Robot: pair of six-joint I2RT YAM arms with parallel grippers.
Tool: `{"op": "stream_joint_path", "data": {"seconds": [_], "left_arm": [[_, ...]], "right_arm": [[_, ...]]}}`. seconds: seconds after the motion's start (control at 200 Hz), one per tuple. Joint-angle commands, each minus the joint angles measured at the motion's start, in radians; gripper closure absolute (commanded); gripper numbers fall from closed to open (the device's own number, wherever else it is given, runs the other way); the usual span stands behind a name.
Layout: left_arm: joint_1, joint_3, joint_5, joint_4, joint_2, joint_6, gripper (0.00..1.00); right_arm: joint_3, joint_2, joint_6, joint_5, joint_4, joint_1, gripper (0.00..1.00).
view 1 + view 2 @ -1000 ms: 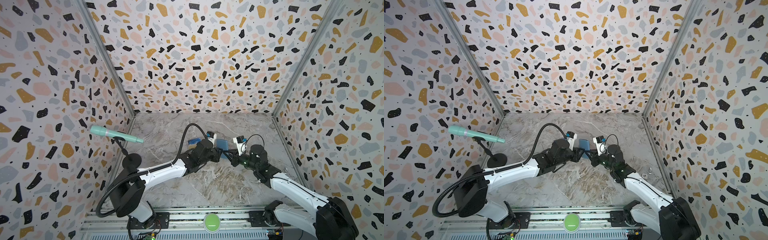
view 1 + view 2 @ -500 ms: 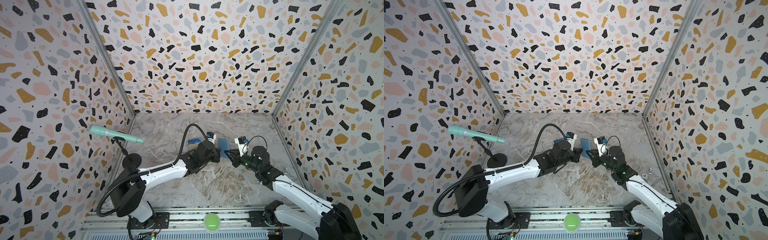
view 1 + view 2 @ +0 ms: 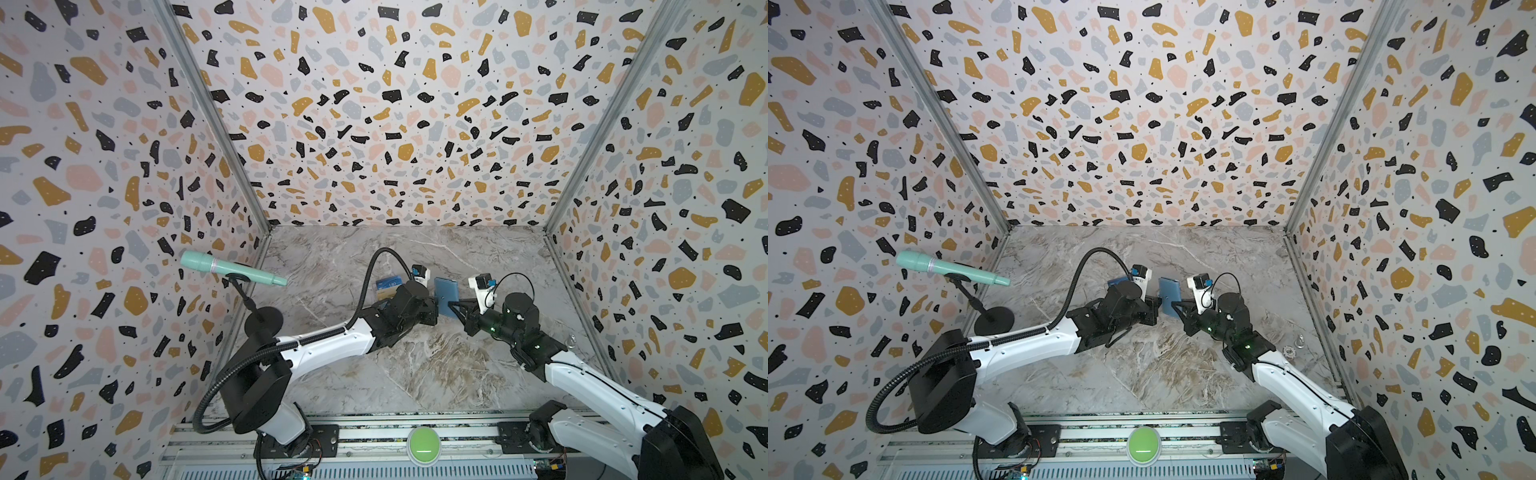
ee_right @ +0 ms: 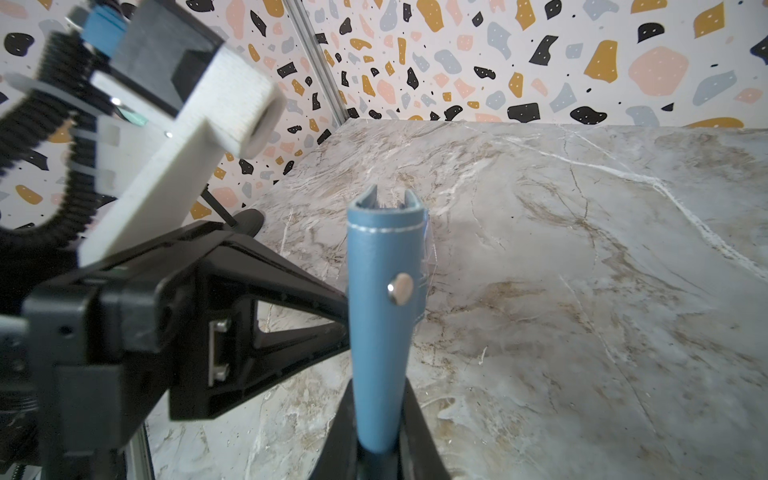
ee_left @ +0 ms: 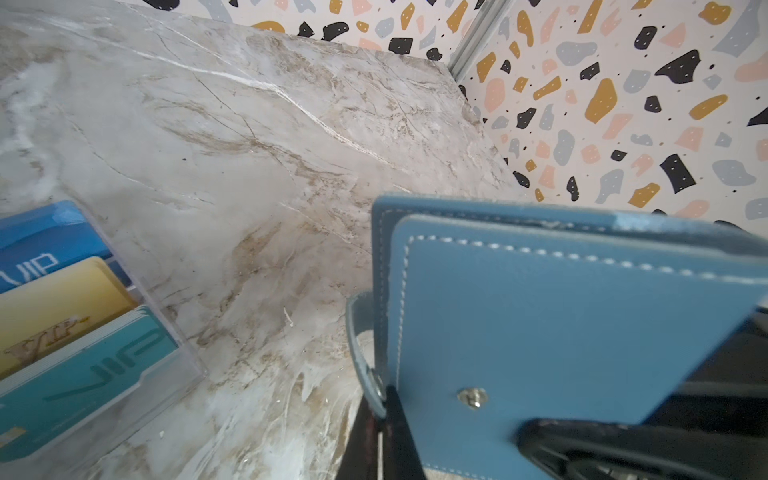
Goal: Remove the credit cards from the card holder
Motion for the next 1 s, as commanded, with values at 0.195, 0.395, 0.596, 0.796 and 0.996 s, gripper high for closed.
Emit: {"op": "stream_joint_path", "data": {"seconds": [0.195,0.395,0.596,0.796,0.996], "left_arm": [[0.017,-0.003,-0.048,-0.022,-0.048,0.027,0.91],[0.057,-0.061,0.118,0.045,-0.134,0.059,0.71],[0.137,-0.136,0.319,0.105,-0.226,0.044,0.61],[0.174,-0.214,0.572,0.258,-0.273,0.045,0.51],[0.175,-0.299,0.652,0.475,-0.287,-0.019,0.40]], "right_arm": [[-0.006,-0.059,0.025,-0.275,0.052,-0.116,1.00],[-0.038,-0.049,0.081,-0.475,0.115,-0.246,1.00],[-0.069,-0.012,0.191,-0.650,0.267,-0.334,1.00],[-0.066,0.037,0.289,-0.723,0.397,-0.336,1.00],[-0.066,0.082,0.377,-0.759,0.517,-0.330,1.00]]}}
